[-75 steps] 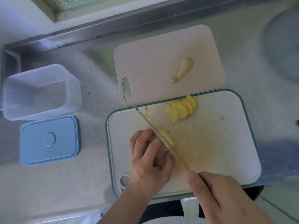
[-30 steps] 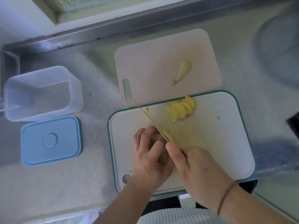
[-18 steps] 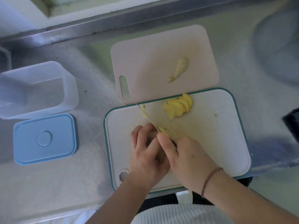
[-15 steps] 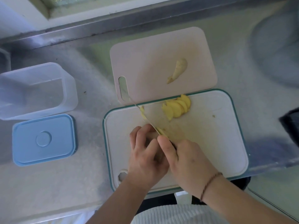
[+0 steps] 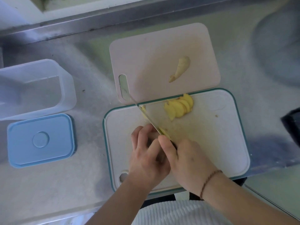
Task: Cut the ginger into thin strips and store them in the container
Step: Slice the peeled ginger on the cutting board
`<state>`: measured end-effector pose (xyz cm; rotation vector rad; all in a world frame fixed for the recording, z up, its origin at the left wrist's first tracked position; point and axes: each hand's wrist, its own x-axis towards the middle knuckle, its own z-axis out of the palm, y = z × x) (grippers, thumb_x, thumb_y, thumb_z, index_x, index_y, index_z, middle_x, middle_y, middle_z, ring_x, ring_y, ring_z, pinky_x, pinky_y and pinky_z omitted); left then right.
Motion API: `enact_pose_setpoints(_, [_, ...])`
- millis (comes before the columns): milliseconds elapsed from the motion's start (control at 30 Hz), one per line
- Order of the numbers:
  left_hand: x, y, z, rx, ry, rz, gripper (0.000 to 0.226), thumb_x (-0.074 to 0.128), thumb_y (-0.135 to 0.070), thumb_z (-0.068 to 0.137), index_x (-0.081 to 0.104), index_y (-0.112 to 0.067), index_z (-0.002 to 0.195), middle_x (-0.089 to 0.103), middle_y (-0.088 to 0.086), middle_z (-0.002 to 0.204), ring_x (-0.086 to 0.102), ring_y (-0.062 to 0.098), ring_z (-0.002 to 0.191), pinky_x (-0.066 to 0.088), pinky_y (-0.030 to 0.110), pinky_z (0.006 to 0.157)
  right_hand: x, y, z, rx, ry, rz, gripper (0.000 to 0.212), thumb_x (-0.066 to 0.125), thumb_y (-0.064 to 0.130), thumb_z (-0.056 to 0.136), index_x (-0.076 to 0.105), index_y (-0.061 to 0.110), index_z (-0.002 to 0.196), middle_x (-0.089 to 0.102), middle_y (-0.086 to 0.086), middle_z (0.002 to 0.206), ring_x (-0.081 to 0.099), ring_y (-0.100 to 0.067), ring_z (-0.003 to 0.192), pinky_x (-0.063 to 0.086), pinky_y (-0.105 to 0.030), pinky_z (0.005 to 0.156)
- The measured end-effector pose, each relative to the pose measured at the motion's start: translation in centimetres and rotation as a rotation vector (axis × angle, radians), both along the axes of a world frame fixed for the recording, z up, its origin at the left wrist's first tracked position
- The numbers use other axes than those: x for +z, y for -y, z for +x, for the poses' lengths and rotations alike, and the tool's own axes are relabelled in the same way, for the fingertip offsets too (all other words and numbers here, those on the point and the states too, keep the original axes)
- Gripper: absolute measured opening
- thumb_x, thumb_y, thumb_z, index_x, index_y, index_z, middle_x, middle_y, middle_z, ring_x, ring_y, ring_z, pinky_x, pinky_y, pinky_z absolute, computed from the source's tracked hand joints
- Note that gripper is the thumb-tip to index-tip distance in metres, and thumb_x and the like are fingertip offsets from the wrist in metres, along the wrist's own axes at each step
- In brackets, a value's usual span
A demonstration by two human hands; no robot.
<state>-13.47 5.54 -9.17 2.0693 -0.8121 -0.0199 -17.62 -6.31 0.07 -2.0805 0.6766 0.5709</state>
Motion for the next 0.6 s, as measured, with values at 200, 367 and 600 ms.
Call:
enact_pose_setpoints(200, [0.4,-0.1,0.1,0.005,-0.014,-0.009,0.024,0.068,-0.019,0.086,0.045,-0.016,0.082,0.06,0.023,0.115,0.053,0.044,0.102,0.033,0.028,0.1,0.1,0.1,-2.4,0.007,0.003,-0.033,0.069,0.01,0.075,0.079,0.041,0.019,0.054,0.041,0.0,0.043,0.042,-0.012,0.042,0.034,-0.02,0.046])
enact_pose_setpoints(367, [0.0,0.0,0.0,-0.012,-0.038,0.018,0.051,0.089,-0.003,0.062,0.044,-0.015,0.083,0.06,0.022,0.116,0.052,0.044,0.102,0.031,0.025,0.102,0.9,0.8,-6.0,-0.011,-0.091,-0.075,0.078,0.001,0.085,0.069,0.04,0.019,0.052,0.054,0.012,0.053,0.05,-0.01,0.051,0.039,-0.02,0.053])
enact_pose_setpoints(600, [-0.2,-0.4,0.0,-0.005,-0.02,0.006,0.028,0.074,-0.014,0.076,0.05,-0.014,0.089,0.059,0.023,0.115,0.052,0.043,0.103,0.038,0.03,0.098,-1.4,-0.2,0.4,-0.025,0.023,-0.031,0.071,0.012,0.075,0.077,0.048,0.018,0.057,0.047,0.002,0.045,0.047,-0.01,0.041,0.034,-0.021,0.044])
